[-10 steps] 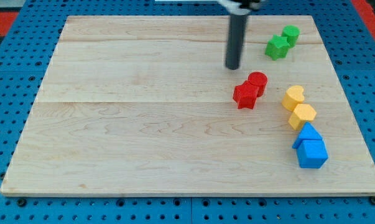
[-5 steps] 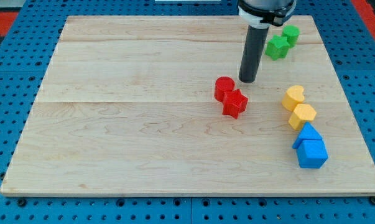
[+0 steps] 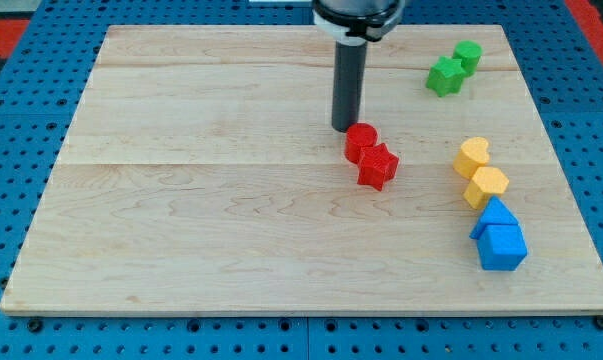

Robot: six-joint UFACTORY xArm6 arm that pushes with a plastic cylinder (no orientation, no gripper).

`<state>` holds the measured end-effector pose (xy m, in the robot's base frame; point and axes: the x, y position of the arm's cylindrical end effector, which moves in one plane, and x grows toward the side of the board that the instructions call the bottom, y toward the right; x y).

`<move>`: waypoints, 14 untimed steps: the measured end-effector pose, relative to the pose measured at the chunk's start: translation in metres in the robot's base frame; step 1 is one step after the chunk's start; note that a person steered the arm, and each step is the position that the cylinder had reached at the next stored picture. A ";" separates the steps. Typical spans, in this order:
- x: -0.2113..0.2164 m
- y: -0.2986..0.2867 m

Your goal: Move the red blocks slightly towards the bottom right of the board

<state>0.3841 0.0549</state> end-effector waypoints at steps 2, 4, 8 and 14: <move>0.008 0.004; 0.051 -0.001; 0.070 0.035; 0.070 0.047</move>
<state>0.4542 0.1018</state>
